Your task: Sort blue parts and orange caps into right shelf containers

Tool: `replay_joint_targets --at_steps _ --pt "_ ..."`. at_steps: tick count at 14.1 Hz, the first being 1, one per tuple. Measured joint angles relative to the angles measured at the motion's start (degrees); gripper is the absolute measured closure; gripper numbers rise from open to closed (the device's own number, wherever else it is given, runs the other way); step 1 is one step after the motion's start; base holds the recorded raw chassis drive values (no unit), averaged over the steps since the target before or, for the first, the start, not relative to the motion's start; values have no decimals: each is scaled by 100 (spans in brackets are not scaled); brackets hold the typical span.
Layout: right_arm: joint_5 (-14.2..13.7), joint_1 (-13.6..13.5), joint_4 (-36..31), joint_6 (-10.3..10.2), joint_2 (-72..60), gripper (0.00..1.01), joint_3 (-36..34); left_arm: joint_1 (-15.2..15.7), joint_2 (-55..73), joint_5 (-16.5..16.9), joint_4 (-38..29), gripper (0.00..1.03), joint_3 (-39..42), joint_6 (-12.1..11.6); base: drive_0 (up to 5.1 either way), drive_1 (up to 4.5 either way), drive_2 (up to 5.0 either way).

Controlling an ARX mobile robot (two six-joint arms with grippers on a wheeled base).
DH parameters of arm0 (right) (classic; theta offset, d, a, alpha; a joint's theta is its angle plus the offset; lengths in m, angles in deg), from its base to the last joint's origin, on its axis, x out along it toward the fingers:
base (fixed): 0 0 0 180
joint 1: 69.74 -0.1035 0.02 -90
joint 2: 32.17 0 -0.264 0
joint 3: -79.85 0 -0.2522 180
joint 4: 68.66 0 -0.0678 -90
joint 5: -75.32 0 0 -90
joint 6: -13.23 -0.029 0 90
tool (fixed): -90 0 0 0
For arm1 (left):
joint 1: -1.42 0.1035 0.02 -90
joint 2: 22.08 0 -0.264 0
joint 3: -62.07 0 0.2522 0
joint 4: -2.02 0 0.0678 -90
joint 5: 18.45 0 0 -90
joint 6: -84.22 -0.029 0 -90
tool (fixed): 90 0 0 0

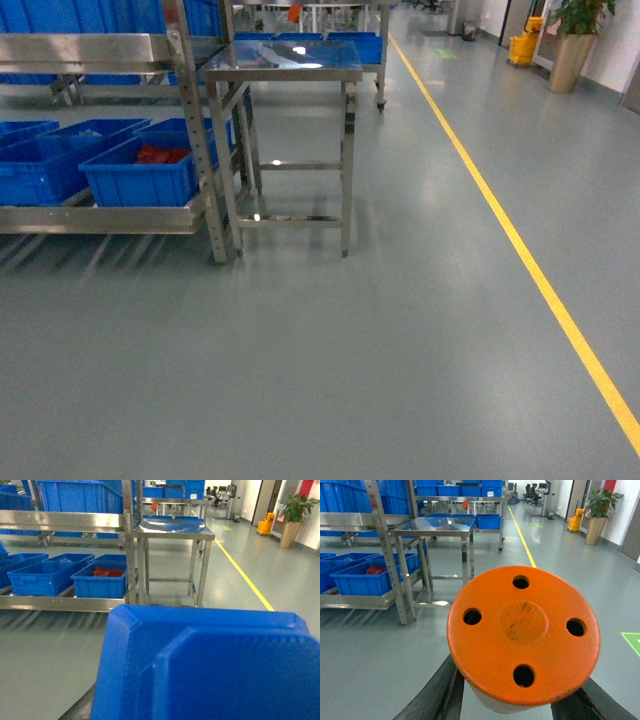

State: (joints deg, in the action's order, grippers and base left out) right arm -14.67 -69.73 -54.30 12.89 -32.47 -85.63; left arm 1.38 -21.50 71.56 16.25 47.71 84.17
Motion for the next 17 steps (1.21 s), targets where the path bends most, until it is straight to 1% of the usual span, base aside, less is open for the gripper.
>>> replay_joint_targets --at_steps 17 --pt "2 0 -17 0 0 59 0 0 0 -2 -17 59 0 0 0 433 -434"
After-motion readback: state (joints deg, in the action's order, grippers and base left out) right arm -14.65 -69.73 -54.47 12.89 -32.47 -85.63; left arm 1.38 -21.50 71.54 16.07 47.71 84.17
